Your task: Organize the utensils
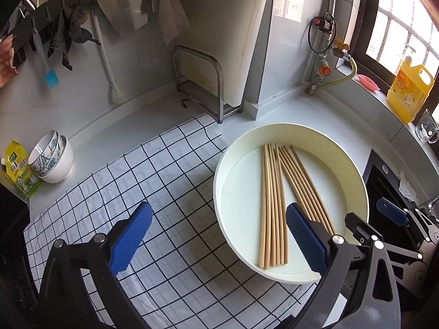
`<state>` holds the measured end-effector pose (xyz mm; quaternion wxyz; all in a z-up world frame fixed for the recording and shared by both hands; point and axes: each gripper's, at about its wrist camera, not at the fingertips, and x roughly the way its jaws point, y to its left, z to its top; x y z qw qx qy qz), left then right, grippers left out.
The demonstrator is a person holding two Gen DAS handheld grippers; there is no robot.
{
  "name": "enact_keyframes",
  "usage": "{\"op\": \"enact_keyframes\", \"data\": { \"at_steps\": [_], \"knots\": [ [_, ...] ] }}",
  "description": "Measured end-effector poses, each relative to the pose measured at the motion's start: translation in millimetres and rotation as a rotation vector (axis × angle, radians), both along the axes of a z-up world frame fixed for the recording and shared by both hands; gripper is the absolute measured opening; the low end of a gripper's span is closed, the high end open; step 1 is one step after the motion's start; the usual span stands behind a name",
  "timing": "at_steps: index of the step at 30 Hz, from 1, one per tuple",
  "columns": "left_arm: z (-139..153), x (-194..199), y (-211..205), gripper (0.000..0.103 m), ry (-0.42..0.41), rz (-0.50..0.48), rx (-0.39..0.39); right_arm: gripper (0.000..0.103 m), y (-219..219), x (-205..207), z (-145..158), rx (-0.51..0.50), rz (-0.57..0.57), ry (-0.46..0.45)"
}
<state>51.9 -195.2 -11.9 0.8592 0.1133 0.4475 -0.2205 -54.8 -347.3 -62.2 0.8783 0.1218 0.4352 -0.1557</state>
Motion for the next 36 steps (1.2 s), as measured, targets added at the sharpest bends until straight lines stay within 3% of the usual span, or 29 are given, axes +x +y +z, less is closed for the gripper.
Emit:
{"op": "enact_keyframes", "data": {
  "at_steps": [36],
  "knots": [
    [0.1, -11.8, 1.4, 0.096, 0.019, -0.006, 0.018, 0.069, 6.6, -12.2, 5.7, -0.017, 0.004, 0.005]
  ]
}}
